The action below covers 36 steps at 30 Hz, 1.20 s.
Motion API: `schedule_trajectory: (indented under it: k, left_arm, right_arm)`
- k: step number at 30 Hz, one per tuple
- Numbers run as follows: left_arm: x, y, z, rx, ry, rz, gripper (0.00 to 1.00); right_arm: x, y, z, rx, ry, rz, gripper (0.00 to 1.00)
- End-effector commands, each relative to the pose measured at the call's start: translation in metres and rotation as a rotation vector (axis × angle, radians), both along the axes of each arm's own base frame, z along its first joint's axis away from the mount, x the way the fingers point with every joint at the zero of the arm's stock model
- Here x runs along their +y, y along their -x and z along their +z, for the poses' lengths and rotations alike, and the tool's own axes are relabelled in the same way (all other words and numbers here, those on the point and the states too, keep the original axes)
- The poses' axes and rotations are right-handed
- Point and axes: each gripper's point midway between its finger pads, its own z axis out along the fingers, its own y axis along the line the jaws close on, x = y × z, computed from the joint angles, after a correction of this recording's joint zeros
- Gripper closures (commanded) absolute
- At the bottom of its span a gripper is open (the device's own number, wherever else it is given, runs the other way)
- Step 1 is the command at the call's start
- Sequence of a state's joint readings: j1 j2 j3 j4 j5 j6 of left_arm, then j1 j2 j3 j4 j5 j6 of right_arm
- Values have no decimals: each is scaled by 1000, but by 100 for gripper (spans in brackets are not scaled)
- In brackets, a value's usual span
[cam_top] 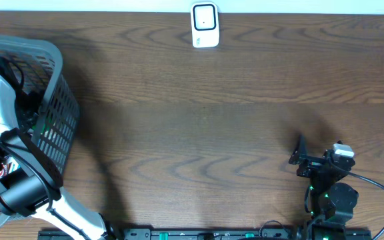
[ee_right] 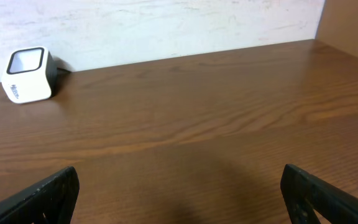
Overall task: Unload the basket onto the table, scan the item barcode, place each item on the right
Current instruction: 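Reach the left gripper into the basket and grasp the green-lidded jar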
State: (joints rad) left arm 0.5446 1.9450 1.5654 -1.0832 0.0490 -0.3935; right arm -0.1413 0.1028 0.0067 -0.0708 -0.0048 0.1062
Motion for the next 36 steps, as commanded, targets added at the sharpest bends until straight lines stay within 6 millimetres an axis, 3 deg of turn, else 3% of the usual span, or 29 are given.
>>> schedule_trajectory:
  k: [1, 13, 20, 24, 30, 36]
  left_arm:
    - [0, 3, -10, 17, 0, 31, 3]
    - [3, -1, -14, 10, -4, 31, 3]
    - [4, -3, -38, 44, 16, 30, 3]
    - [5, -5, -40, 40, 13, 30, 3]
    - [5, -5, -40, 42, 15, 8, 28]
    - [7, -3, -27, 51, 21, 8, 36]
  right_arm:
    - [1, 0, -1, -1, -13, 4, 1]
    - [1, 0, -1, -1, -13, 4, 1]
    - [2, 0, -1, -1, -13, 4, 1]
    - [2, 0, -1, -1, -13, 4, 1]
    - [1, 0, -1, -1, -13, 4, 1]
    - [1, 0, -1, -1, -13, 4, 1]
